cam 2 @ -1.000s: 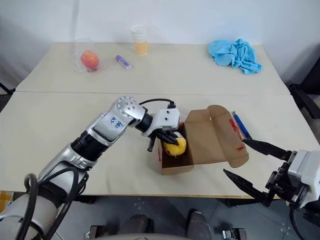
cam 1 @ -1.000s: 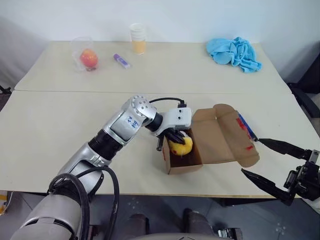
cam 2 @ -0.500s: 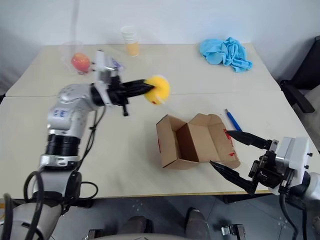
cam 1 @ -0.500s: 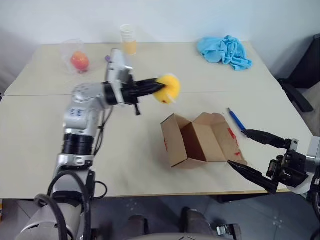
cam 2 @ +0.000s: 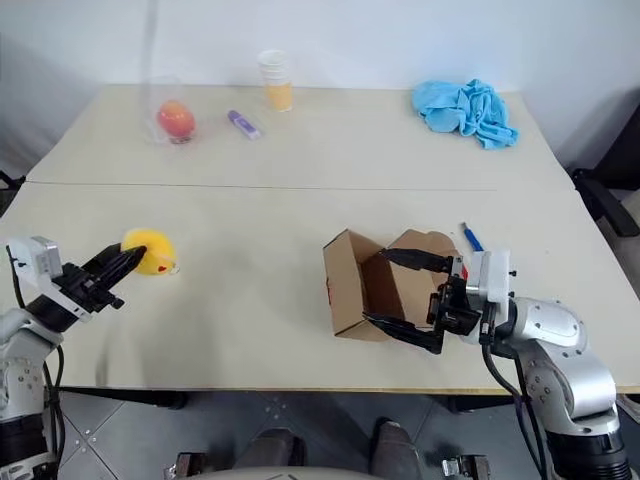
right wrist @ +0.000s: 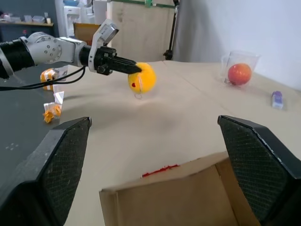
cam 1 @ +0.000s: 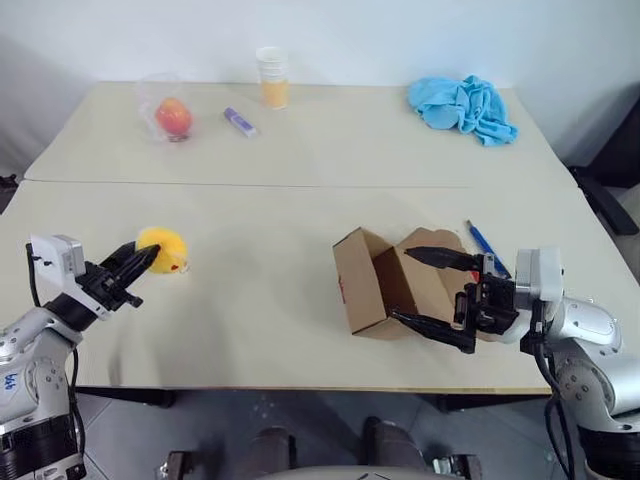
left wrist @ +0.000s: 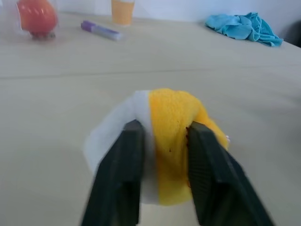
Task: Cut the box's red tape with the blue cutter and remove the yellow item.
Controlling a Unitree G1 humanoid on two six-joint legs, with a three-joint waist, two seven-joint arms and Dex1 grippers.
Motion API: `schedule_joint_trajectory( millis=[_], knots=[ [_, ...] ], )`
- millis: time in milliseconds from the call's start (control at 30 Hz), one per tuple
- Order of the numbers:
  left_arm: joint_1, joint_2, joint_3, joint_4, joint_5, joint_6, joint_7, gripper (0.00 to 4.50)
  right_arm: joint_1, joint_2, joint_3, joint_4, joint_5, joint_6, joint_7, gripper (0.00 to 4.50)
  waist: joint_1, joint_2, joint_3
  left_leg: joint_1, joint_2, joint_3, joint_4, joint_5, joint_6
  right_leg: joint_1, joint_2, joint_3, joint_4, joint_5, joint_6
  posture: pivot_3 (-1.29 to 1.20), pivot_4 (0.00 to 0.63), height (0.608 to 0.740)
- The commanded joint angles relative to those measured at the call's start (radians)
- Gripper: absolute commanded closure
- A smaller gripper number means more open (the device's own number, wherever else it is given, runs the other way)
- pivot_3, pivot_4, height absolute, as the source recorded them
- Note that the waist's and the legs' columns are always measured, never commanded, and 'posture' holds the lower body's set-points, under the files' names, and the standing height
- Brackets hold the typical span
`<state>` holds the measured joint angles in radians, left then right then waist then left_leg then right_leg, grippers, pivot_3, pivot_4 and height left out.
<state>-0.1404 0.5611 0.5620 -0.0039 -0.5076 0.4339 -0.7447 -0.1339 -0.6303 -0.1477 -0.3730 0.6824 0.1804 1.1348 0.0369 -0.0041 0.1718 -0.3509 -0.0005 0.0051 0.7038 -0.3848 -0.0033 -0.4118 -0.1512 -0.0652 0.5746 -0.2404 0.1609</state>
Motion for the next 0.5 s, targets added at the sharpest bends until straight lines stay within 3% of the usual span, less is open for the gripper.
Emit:
schedule_joint_trajectory(
  millis=[33,233,500],
  knots=[
    [-0.006,0.018,-0.032,0.002,0.002,0.003,0.018,1.79,-0.022,-0.008,0.0,0.019,-0.016,-0.029,0.021,0.0,-0.009,0.0,0.0,0.0,0.0,0.0,0.0,0.0,0.0,0.0,0.0,0.0,0.0,0.0,0.0,0.0,0.15,0.74],
    [-0.002,0.09,-0.051,0.039,0.056,-0.064,0.021,0.04,-0.024,-0.024,-0.027,0.042,-0.026,-0.033,0.03,0.0,-0.024,0.0,0.0,0.0,0.001,0.003,-0.002,0.0,0.0,-0.003,0.0,0.0,0.0,0.0,-0.001,0.0,0.15,0.74],
    [0.281,0.256,0.086,-0.035,0.036,-0.126,-0.188,0.04,0.062,-0.085,-0.128,0.018,-0.002,-0.029,0.048,0.0,-0.041,0.001,0.001,0.001,0.001,0.005,-0.004,-0.001,-0.001,-0.004,0.0,0.0,-0.001,-0.001,-0.001,0.0,0.15,0.74]
  ],
)
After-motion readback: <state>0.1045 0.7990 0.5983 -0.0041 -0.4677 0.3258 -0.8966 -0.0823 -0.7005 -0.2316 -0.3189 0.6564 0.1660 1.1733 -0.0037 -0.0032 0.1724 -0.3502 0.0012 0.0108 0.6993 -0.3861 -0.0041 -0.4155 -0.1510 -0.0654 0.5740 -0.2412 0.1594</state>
